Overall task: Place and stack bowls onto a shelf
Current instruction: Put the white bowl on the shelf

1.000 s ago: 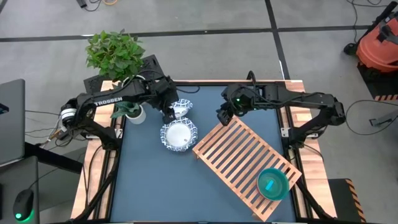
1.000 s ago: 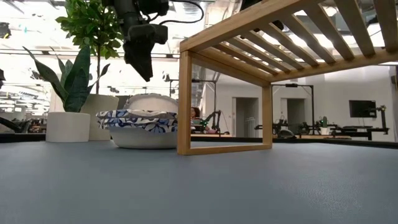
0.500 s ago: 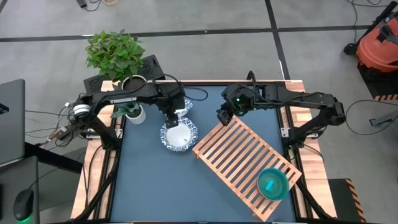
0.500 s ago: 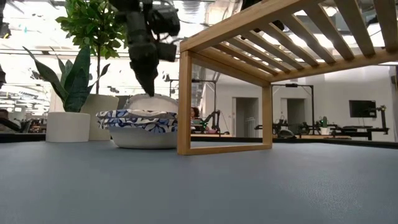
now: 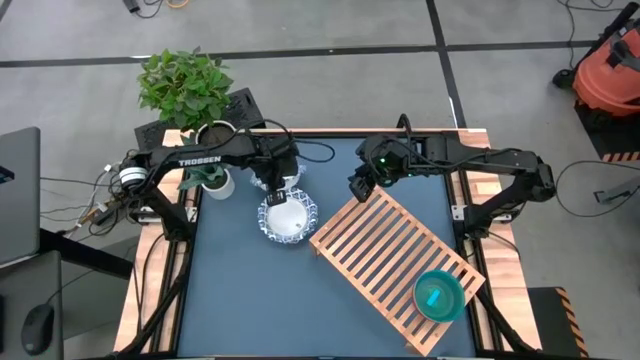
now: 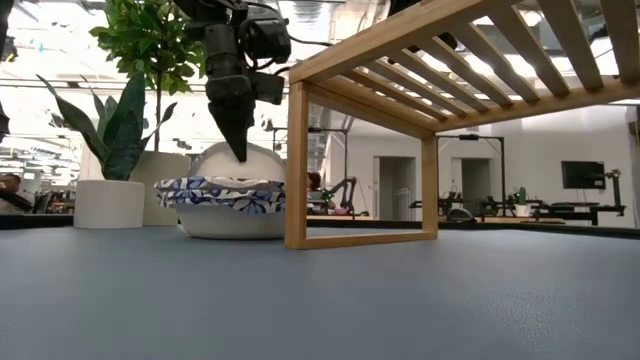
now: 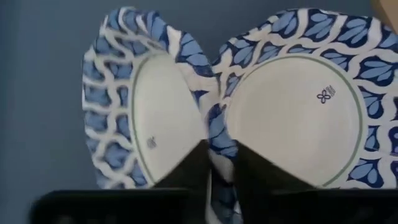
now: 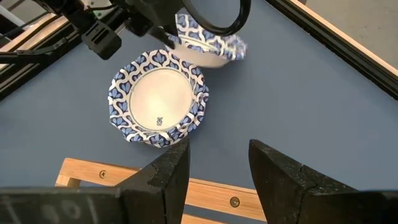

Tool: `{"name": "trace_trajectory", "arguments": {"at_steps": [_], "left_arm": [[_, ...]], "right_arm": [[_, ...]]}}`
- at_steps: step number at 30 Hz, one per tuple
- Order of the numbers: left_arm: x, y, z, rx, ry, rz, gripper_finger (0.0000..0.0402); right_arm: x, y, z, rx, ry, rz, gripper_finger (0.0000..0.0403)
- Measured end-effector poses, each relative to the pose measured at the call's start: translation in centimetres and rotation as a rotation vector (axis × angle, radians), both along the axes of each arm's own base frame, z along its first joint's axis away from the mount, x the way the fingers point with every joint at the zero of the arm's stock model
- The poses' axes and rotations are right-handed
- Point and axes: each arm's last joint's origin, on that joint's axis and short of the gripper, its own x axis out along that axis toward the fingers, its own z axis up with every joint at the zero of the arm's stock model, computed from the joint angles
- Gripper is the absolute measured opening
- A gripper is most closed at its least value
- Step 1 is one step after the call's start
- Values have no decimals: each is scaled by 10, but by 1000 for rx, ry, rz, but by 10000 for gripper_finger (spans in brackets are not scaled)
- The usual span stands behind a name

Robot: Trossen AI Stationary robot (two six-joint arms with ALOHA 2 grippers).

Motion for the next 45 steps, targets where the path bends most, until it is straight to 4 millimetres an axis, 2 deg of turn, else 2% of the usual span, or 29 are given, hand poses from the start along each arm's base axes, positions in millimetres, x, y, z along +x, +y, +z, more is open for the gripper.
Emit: {"name": "trace_trajectory", "arguments": {"at_steps": [2,7,10,13,19,25,29,32,35,39,45], "left_arm": [[0,1,0,3,-1,8,12],[-1,-1,2,6,16,10,2],[0,-6,14,16,37,-4,1],[3,-13,33,90,65,-31,1],[10,-31,88,302,50,-104,0],[14,-53,144,487,-58,-228,0],[18,-67,172,578,-176,-327,0],[21,-75,181,650,-214,-430,0],[24,-83,181,702,-202,-527,0],[25,-90,181,727,-188,-595,0],[28,-99,180,776,-171,-670,0]], "right_arm": [[0,0,0,0,0,0,189],[0,0,0,7,-2,-9,189],[-1,-5,0,44,-15,-64,189],[-3,-14,1,82,-32,-137,189],[-17,-31,10,136,-94,-258,189],[-47,-51,32,196,-208,-326,189],[-66,-67,44,221,-289,-361,189],[-71,-78,47,241,-336,-364,189],[-68,-83,52,264,-401,-312,189],[-64,-84,57,284,-466,-250,189],[-63,-84,58,300,-482,-258,189]]}}
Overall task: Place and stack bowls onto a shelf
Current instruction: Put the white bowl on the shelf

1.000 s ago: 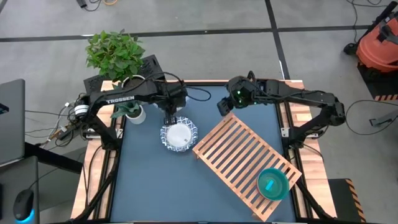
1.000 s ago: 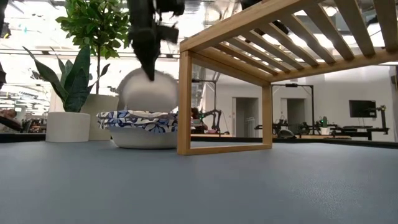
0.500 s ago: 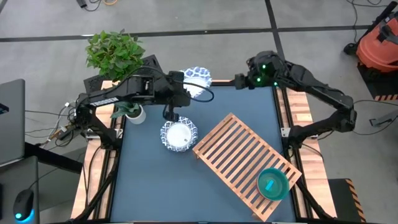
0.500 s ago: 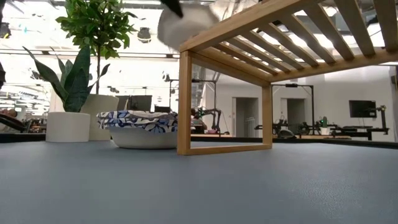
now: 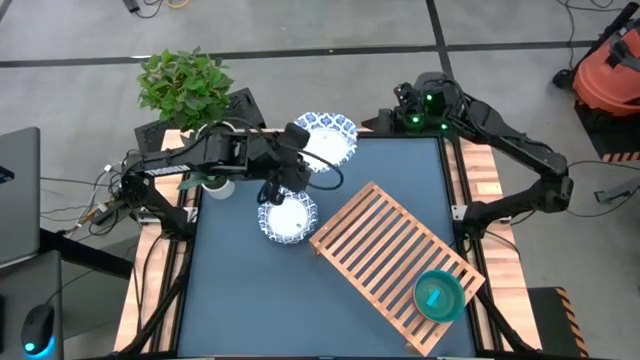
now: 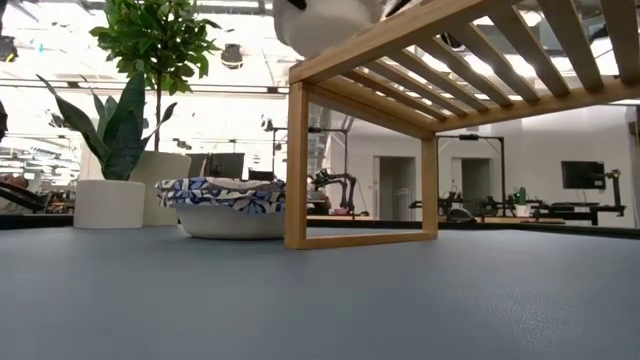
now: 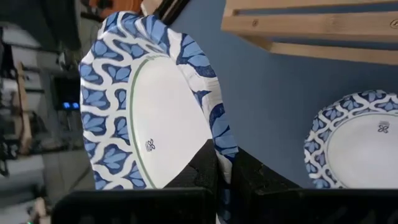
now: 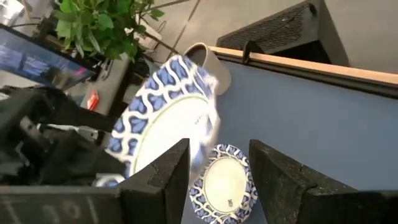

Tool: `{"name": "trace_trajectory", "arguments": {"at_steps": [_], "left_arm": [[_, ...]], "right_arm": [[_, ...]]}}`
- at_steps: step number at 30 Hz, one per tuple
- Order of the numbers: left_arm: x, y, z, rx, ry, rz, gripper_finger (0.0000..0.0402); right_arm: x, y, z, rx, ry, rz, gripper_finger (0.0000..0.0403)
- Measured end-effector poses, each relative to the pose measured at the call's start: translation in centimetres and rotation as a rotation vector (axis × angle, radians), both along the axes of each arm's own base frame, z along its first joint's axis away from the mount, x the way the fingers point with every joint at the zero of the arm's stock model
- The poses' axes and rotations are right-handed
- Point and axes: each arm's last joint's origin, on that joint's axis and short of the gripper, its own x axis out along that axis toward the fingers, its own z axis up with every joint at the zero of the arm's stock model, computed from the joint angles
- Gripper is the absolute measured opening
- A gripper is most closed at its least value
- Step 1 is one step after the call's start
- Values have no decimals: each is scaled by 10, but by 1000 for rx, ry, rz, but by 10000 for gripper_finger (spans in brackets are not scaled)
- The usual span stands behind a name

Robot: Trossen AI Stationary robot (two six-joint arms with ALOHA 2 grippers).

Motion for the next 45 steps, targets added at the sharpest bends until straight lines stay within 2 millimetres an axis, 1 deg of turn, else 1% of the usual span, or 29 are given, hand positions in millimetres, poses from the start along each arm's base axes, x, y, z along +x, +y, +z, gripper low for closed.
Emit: {"name": "trace_trajectory", "arguments": {"at_steps": [3,6,9,14,16,18,21,27,29,34,39,42,45], "left_arm": [[3,-4,-1,42,7,-21,0],[10,-4,-1,76,-22,10,0],[14,-2,-6,103,-2,36,0],[20,-7,-10,116,9,21,0],[21,-9,-12,132,21,27,0],[24,-10,-15,136,26,27,0],[25,-11,-17,140,43,30,0],[26,-10,-15,123,9,51,1],[27,-10,-14,109,-22,67,6],[29,-14,-12,98,-46,46,40],[27,-24,-7,91,-66,39,100],[24,-32,4,87,-114,43,140],[19,-38,22,49,-201,70,173]], "right_arm": [[5,0,-3,19,0,32,189],[7,3,-4,35,1,54,189],[14,7,-6,35,8,76,189],[21,5,-11,42,25,77,189],[23,4,-16,66,51,72,189],[25,3,-18,74,56,70,181],[28,5,-19,74,55,81,147],[29,6,-20,69,64,81,24],[29,7,-20,63,67,85,20],[30,8,-20,63,69,89,21],[29,8,-21,59,78,99,20],[27,6,-23,65,103,95,20],[24,4,-26,71,139,92,20]]}}
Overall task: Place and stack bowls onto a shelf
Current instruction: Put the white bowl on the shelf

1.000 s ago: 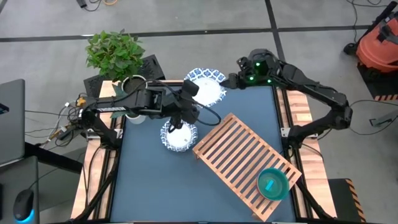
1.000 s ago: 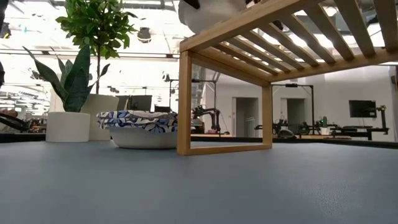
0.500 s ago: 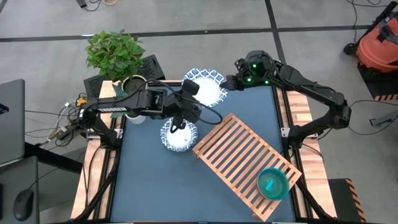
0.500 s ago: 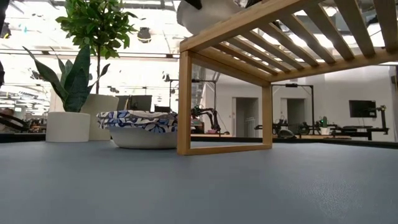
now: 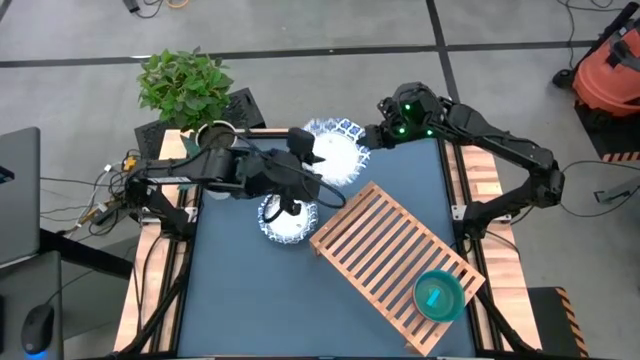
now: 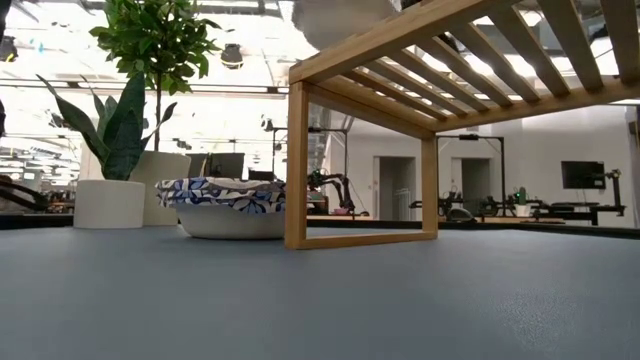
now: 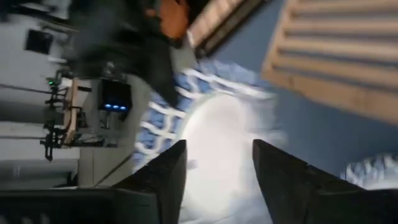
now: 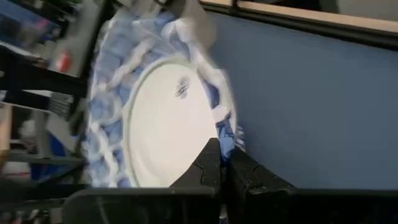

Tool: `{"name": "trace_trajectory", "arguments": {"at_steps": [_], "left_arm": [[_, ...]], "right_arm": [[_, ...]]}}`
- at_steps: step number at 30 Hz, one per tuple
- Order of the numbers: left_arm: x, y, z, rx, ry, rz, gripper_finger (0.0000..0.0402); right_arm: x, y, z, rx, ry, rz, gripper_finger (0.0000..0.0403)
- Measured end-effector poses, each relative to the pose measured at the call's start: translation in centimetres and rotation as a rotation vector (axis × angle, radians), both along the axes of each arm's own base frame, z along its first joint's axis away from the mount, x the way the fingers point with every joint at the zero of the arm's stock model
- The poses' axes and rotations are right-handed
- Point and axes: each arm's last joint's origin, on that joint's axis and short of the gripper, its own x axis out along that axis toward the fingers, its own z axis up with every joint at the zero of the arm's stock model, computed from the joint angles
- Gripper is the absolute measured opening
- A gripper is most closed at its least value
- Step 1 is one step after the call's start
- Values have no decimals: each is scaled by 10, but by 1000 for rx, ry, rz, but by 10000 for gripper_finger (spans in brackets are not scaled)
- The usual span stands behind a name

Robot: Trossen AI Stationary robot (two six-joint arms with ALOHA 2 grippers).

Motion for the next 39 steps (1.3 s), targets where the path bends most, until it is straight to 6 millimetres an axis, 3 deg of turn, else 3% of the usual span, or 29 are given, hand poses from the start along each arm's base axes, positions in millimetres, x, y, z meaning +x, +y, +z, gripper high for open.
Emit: {"name": "trace_trajectory", "arguments": {"at_steps": [5,8,14,20,27,39], "left_arm": [[-22,1,39,-101,-156,45,201],[-45,7,63,-194,-243,77,203],[-97,30,100,-513,-485,146,203],[-136,43,113,-713,-594,146,203],[-145,45,117,-747,-630,153,203],[-136,44,110,-800,-574,154,203]], "right_arm": [[-5,6,-4,21,62,17,20],[-8,18,-1,48,61,83,20],[-26,67,-4,141,236,203,20],[-30,108,-21,199,339,218,20],[-31,116,-48,148,414,169,20],[-40,110,-68,164,433,151,34]]}}
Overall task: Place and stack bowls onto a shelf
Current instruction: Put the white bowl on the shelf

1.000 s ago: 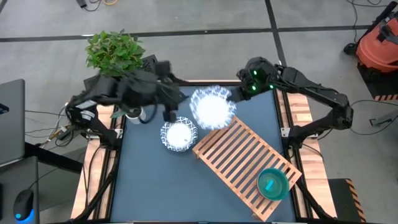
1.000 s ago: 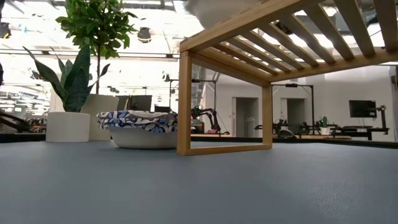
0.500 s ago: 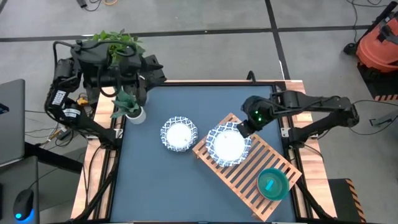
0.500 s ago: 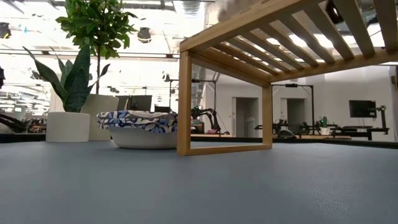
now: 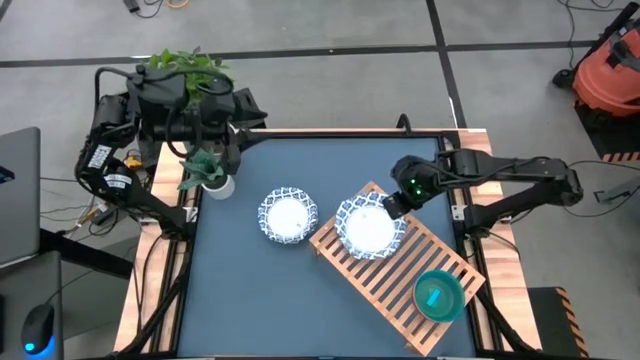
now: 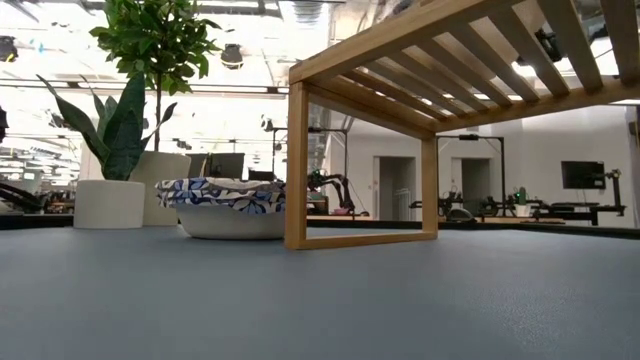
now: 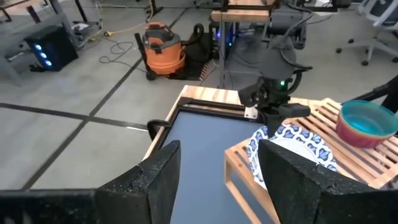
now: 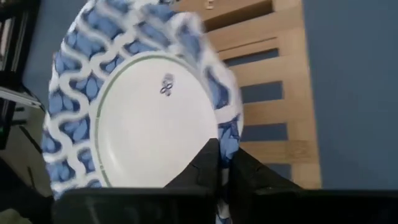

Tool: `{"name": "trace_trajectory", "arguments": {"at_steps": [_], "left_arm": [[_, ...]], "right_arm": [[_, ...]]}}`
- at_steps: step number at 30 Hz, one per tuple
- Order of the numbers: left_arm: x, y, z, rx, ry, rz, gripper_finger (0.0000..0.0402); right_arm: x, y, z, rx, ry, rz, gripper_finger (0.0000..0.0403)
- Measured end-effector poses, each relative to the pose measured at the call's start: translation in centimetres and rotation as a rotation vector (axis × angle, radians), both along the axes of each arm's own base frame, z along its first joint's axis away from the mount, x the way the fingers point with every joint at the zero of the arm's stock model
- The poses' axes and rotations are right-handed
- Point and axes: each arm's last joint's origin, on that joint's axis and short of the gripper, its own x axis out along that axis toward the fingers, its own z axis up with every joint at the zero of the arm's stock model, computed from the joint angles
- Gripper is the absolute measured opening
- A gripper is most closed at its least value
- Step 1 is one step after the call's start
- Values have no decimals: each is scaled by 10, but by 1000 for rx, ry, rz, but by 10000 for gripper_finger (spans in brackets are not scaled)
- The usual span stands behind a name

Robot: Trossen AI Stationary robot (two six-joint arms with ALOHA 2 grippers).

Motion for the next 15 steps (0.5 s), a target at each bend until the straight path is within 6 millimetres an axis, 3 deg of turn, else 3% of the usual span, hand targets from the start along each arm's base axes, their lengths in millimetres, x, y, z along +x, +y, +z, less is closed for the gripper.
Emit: {"name": "trace_trajectory", "arguments": {"at_steps": [7,15], "left_arm": [[-1,6,-7,-33,50,141,203],[15,11,-38,-108,320,184,203]], "right_arm": [[1,0,0,-3,-4,17,104],[-9,1,9,10,-55,-8,208]]}}
